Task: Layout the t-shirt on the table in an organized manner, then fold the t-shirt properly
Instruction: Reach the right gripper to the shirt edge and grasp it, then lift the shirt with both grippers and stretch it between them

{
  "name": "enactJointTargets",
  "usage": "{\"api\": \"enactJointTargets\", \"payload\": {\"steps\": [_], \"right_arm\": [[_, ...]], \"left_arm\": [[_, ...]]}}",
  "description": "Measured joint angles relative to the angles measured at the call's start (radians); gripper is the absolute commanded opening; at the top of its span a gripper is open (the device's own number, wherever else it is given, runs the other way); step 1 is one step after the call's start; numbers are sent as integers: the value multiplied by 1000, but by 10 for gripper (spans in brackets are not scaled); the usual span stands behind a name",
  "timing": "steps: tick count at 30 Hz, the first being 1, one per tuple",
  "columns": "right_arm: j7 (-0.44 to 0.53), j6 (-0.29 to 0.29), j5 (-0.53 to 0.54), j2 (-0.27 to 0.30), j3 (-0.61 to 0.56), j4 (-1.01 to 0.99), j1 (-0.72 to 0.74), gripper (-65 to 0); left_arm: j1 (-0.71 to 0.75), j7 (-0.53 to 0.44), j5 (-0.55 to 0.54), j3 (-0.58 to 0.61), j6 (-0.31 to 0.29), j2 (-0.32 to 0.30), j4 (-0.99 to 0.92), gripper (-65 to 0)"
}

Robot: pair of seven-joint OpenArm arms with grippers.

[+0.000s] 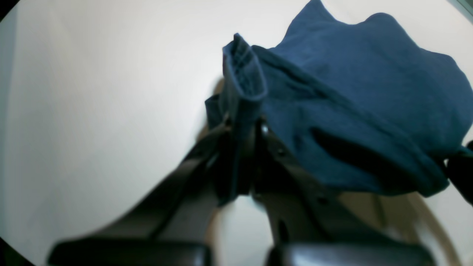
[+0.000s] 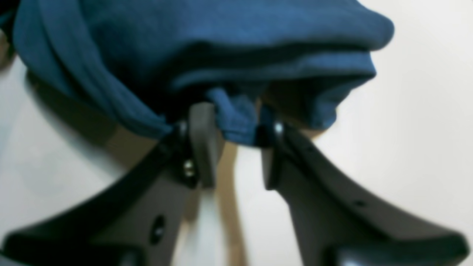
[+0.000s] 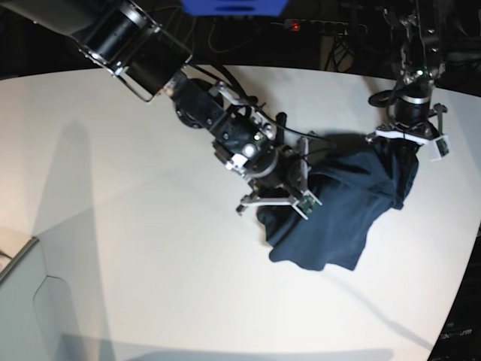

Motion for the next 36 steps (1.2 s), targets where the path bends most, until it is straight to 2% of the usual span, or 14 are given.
{"api": "enactJointTargets", "payload": {"steps": [3,4,9,18,24,27,33,36], "right_arm": [[1,0,0,1,0,2,6,-643],[0,0,-1,2,1,6,5,-650],[-6,0,3,38,114,121,-11,-650],[-19,0,11,135,473,361,-48,-650],[-10,0,147,211,602,421,-75,-650],[-23,1,212,230,682,474,-106,-650],[-9,2,318,229,900,520,-94,-650],[-10,3,347,225,1026,489,-93,-650]], "left_arm": [[0,0,0,-4,0,-2,0,-649],[0,-1,0,-4,0,-2,0,-649],[9,7,5,-8,3,-2,56,-649],[6,18,0,-120,0,0,273,-649],[6,5,0,-152,-1,4,384,-649],[1,7,0,-152,-4,0,395,-649],[12,0,0,-145,-5,11,378,-649],[68,3,4,-120,0,64,341,-649]]}}
